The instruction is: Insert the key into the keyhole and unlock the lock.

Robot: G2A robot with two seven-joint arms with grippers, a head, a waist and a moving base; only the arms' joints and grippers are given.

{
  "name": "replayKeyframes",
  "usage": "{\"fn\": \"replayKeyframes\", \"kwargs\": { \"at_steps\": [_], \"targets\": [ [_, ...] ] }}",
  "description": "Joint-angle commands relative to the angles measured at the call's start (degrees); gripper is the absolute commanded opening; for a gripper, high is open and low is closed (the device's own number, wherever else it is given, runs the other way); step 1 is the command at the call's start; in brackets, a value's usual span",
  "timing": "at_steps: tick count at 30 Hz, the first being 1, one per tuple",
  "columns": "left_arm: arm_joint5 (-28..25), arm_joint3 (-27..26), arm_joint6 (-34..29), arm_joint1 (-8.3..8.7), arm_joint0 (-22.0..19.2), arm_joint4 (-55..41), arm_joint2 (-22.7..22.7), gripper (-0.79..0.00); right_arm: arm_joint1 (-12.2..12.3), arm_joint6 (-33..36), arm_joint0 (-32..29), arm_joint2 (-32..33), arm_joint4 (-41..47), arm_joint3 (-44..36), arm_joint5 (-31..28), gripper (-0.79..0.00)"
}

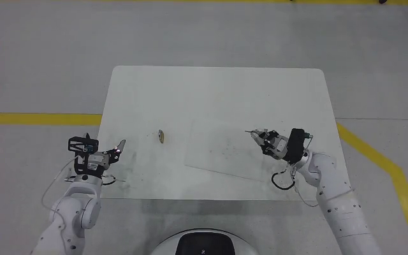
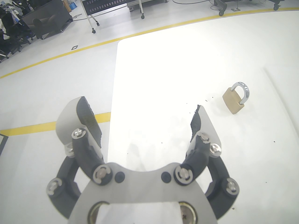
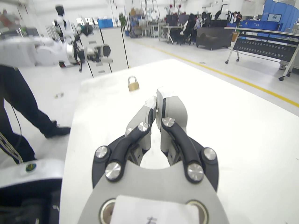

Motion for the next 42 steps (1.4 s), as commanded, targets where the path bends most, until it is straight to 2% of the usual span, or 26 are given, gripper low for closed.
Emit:
{"fn": "replayKeyframes", "kwargs": {
  "at_steps": [1,4,8,10,13,16,20,22,26,29,32,34,35,37,42],
  "targets": [
    [0.00,0.00,0.00,0.00,0.00,0.00,0.00,0.000,-0.22,0.42,3.21,-3.87,5.08,3.61,0.00,-0.785],
    [0.00,0.00,0.00,0.00,0.00,0.00,0.00,0.000,-0.08,1.76,7.28,-8.17,10.55,6.89,0.00,-0.785],
    [-1.19,0.13,1.29,0.11,0.19,1.14,-0.52,0.000,0.02,1.88,7.63,-8.51,10.70,6.95,0.00,-0.785],
    [-3.41,-0.10,1.93,0.06,0.32,-4.87,-2.53,0.000,0.02,1.88,7.63,-8.51,10.70,6.95,0.00,-0.785],
    [-13.39,-1.73,-2.22,0.17,0.27,-21.18,-5.79,0.000,0.02,1.88,7.63,-8.51,10.70,6.95,0.00,-0.785],
    [-25.49,-4.68,-9.93,0.76,-0.20,-35.46,-8.93,0.000,-0.17,2.38,6.92,-9.39,11.87,6.07,0.00,-0.785],
    [-39.25,-8.78,-17.35,1.60,-0.57,-42.18,-8.81,0.000,-0.74,3.83,6.79,-15.28,17.41,4.18,0.00,-0.785],
    [-42.81,-9.75,-20.11,1.88,-1.37,-42.08,-7.46,0.000,-0.85,4.77,7.80,-18.52,20.40,4.34,0.00,-0.785],
    [-45.42,-10.29,-22.85,2.04,-4.11,-35.99,-2.85,0.000,-0.59,5.02,10.13,-24.12,25.44,5.10,0.00,-0.785],
    [-46.91,-9.70,-22.75,1.97,-6.32,-30.57,1.09,0.000,-0.17,4.59,11.71,-27.29,26.58,5.88,0.00,-0.785],
    [-47.80,-8.52,-22.60,1.86,-8.18,-29.21,4.75,0.000,0.25,3.32,12.88,-30.36,26.98,5.74,0.00,-0.785],
    [-48.15,-7.65,-23.23,1.84,-9.35,-30.15,6.75,-0.132,0.57,2.42,13.53,-32.95,26.87,4.79,0.00,-0.785],
    [-48.75,-6.85,-23.86,1.85,-9.85,-31.74,7.84,-0.154,0.76,1.97,13.92,-34.36,26.70,4.38,0.00,-0.785],
    [-49.27,-4.63,-26.04,1.97,-11.52,-36.06,9.40,-0.108,1.16,0.72,14.93,-37.00,26.88,4.20,0.00,-0.785],
    [-48.50,-1.00,-30.35,2.22,-15.59,-42.35,12.07,-0.142,1.96,-2.00,18.16,-43.39,27.66,5.00,0.00,-0.785]
  ]
}}
